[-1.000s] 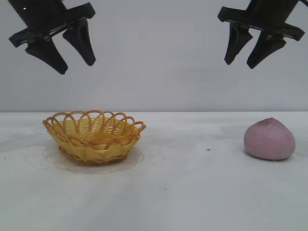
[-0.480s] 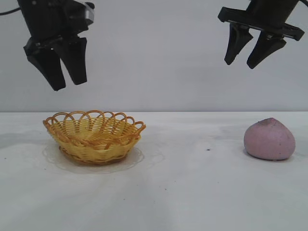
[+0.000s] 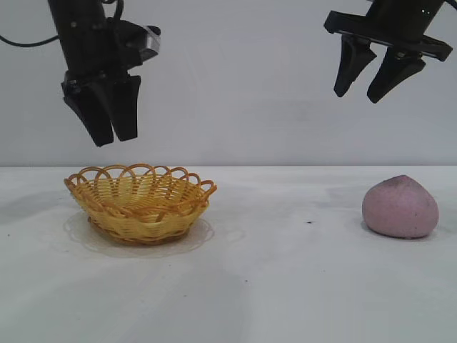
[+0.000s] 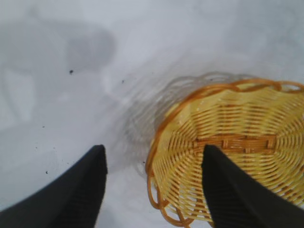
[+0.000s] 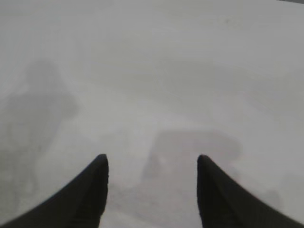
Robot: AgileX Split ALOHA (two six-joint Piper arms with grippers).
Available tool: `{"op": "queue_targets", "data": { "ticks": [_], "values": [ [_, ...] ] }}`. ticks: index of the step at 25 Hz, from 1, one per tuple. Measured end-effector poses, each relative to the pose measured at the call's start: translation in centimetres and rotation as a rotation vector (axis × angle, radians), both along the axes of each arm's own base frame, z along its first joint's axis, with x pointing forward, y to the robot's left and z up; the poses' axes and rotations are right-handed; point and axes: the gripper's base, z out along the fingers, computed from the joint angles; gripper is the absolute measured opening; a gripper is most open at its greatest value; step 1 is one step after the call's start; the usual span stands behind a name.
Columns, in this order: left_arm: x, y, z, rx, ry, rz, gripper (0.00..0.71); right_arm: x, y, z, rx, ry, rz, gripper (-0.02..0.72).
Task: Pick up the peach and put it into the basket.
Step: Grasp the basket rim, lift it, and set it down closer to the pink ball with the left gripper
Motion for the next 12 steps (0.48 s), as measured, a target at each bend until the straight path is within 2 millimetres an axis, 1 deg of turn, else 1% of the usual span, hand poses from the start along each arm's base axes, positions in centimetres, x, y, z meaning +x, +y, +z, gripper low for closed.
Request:
{"op": "queue_targets", "data": {
  "ticks": [2, 5, 12],
  "values": [
    [-0.27, -0.75, -0.06, 0.035, -0.008, -0.023, 0.38, 0.0, 0.0, 0.0, 0.0, 0.0, 0.0, 0.358],
    [-0.47, -1.29, -0.1, 0.064, -0.011, -0.011, 0.38, 0.0, 0.0, 0.0, 0.0, 0.0, 0.0, 0.358],
    [-0.43, -1.16, -0.12, 0.081, -0.012, 0.007, 0.38, -0.01, 0.0, -0.01, -0.002, 0.0, 0.003, 0.358]
  ]
}}
